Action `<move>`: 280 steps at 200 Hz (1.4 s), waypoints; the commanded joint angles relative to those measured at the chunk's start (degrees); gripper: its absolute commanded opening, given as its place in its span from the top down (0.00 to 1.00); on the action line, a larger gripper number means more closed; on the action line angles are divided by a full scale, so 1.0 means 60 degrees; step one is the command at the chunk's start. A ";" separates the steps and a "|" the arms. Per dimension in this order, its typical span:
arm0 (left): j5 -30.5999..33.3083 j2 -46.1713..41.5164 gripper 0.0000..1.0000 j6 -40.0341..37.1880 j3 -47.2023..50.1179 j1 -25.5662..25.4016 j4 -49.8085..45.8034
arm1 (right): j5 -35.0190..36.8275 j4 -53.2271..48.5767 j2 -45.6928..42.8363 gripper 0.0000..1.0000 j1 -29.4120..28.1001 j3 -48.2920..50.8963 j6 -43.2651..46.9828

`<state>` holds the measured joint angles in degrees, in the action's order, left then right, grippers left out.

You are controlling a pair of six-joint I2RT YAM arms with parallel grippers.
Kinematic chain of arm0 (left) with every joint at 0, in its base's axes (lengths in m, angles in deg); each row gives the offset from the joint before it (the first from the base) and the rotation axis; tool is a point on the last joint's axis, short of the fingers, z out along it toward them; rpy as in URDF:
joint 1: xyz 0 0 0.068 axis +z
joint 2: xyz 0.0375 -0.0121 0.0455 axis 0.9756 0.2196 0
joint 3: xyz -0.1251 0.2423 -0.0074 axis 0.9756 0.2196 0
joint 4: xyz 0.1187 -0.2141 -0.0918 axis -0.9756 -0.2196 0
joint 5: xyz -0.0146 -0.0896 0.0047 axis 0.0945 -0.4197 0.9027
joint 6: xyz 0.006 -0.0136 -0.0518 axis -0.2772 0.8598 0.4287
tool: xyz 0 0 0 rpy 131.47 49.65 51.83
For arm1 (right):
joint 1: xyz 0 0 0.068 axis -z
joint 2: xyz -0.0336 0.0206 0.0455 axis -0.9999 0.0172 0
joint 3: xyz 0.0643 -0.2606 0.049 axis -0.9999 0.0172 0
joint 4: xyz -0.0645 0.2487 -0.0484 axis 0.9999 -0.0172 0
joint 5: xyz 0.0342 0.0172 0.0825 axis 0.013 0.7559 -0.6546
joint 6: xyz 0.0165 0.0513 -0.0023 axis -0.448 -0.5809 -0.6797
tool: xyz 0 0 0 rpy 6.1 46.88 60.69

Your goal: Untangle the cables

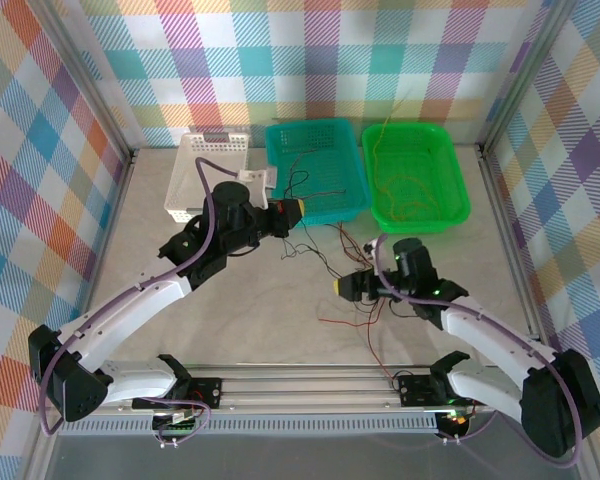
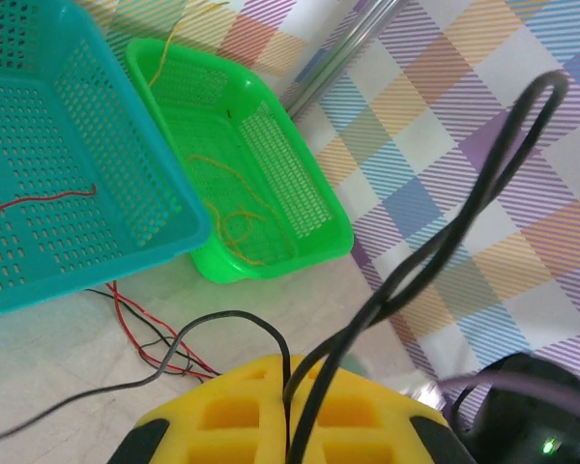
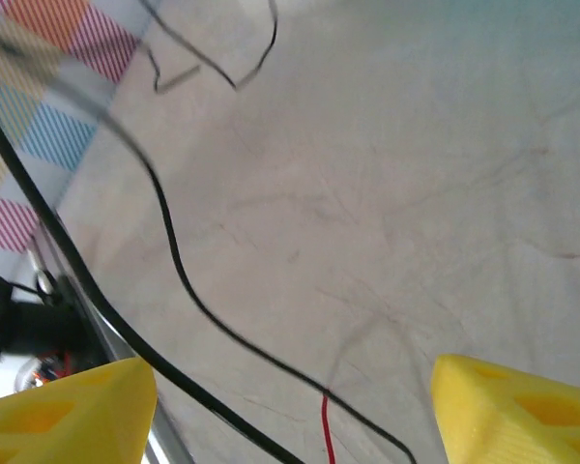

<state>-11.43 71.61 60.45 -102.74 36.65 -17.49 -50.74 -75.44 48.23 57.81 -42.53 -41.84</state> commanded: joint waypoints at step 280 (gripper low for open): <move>-0.0413 0.6364 1.00 -0.0156 -0.6352 0.6645 -0.2428 | -0.0008 -0.0026 -0.0455 1.00 -0.0915 -0.1030 -0.0546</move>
<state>-14.18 106.08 60.47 -136.58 75.16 -31.98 -47.99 -72.07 49.54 53.18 -46.35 -45.94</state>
